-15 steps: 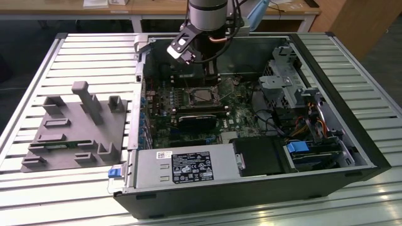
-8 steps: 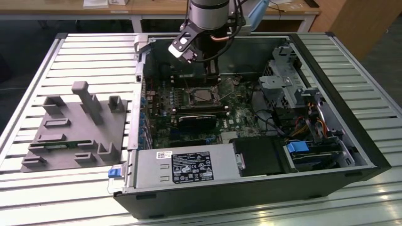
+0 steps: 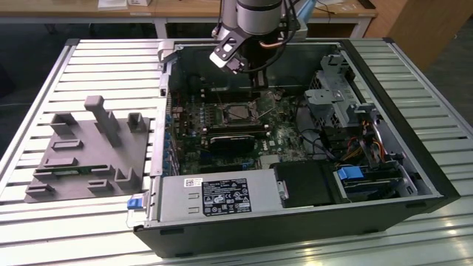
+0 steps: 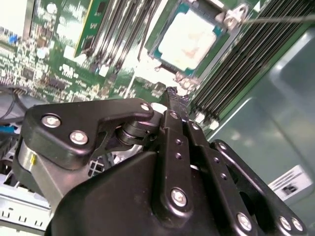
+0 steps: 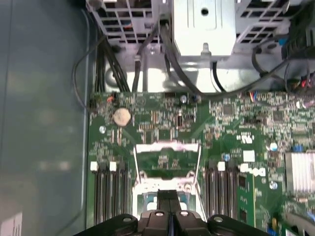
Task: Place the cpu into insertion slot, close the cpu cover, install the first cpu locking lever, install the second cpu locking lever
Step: 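Close the cpu cover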
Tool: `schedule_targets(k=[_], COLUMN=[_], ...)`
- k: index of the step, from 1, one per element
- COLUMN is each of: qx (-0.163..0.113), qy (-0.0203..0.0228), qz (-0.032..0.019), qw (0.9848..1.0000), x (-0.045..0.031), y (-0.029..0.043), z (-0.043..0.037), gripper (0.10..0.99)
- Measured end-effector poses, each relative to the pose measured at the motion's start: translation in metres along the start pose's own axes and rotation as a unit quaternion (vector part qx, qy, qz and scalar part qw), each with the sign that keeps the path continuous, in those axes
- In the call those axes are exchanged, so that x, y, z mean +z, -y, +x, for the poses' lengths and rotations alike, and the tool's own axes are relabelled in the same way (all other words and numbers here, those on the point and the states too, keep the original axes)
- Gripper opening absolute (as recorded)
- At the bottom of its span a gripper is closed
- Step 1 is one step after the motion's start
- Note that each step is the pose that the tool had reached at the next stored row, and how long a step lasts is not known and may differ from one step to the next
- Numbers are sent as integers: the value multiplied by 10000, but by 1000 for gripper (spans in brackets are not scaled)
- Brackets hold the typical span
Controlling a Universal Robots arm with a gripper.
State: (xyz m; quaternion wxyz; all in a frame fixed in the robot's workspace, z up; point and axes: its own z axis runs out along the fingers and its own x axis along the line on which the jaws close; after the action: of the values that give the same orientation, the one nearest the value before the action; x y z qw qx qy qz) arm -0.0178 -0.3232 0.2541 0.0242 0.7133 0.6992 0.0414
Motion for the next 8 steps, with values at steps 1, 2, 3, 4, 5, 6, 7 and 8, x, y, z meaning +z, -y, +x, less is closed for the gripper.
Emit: schedule_targets(k=[1, 2, 3, 4, 5, 6, 7, 8], qx=[-1, -1, 0, 0, -1, -1, 0, 0], qy=[0, 0, 0, 0, 0, 0, 0, 0], qz=[0, 0, 0, 0, 0, 0, 0, 0], qw=[10000, 10000, 10000, 10000, 10000, 10000, 10000, 10000], x=[2, 5, 7, 10, 12, 15, 17, 20], y=[-27, -54, -79, -105, -134, -160, -185, -211], z=[0, 1, 1, 2, 2, 3, 4, 4], gripper=[106, 106, 106, 106, 106, 106, 106, 106])
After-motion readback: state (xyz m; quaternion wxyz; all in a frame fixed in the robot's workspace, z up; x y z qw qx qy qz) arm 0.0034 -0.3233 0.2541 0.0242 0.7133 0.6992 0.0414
